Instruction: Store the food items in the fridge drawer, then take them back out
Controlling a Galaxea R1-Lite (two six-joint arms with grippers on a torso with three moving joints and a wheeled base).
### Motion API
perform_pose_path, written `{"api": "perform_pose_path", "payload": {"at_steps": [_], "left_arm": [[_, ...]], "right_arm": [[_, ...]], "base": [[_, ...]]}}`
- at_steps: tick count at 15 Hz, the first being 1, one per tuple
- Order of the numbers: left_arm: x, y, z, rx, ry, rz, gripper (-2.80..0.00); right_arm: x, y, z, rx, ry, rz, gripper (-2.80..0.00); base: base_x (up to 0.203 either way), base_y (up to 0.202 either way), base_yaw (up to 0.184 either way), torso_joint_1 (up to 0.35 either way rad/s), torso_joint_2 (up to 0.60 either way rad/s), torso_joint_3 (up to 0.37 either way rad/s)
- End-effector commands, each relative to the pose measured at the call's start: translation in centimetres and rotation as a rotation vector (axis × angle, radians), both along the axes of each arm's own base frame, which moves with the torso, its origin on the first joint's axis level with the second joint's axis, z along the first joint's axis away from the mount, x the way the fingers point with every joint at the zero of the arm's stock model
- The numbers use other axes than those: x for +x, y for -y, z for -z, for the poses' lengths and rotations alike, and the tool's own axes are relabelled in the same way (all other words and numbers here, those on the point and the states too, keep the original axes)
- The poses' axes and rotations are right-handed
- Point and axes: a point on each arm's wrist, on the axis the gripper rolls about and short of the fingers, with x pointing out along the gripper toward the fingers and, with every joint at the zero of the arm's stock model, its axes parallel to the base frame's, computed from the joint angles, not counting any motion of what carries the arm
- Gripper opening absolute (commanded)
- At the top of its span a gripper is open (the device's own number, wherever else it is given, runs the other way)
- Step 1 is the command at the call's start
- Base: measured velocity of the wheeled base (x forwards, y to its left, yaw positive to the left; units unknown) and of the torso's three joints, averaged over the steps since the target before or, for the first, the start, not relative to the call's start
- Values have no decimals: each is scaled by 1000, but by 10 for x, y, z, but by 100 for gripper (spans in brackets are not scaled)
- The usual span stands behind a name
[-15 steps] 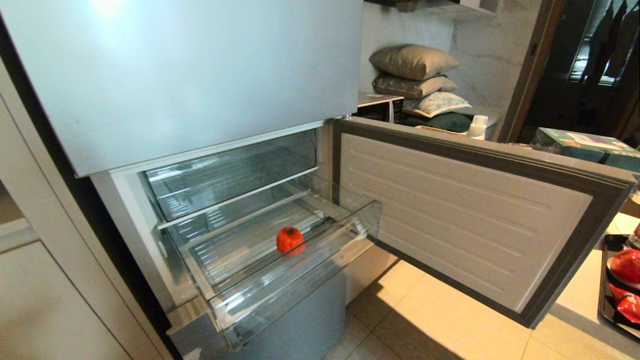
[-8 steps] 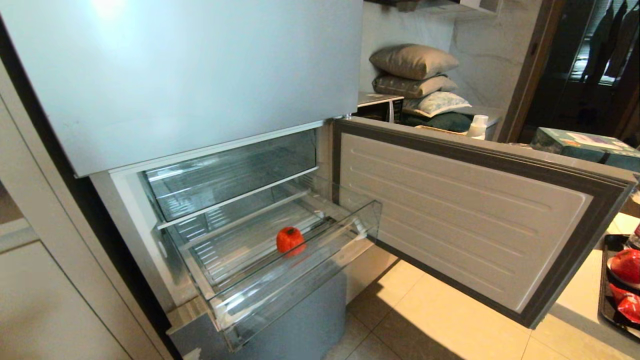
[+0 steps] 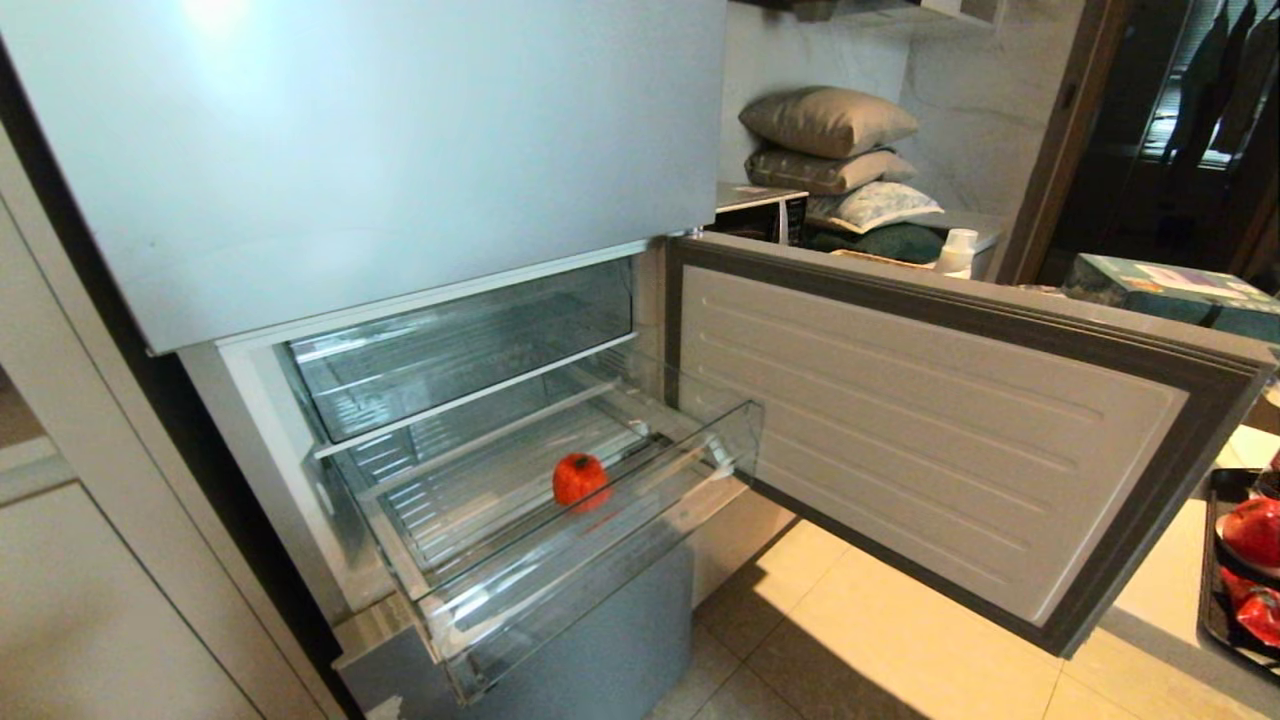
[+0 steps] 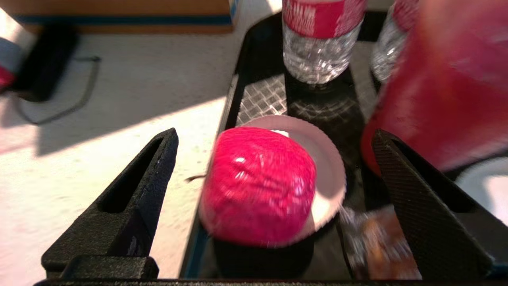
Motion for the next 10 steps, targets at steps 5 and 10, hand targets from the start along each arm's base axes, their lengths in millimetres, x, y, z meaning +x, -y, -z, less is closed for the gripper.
{"api": "perform_pose_path", "payload": {"at_steps": [5,10], "left_arm": [[0,0,0,0,0,0,-280],[0,0,0,0,0,0,-280]], "right_arm": [[18,10,32,45,-7,-70,0],[23,3,37,57,-16,-95,0]], "base": [[0,0,0,0,0,0],[0,0,0,0,0,0]]}}
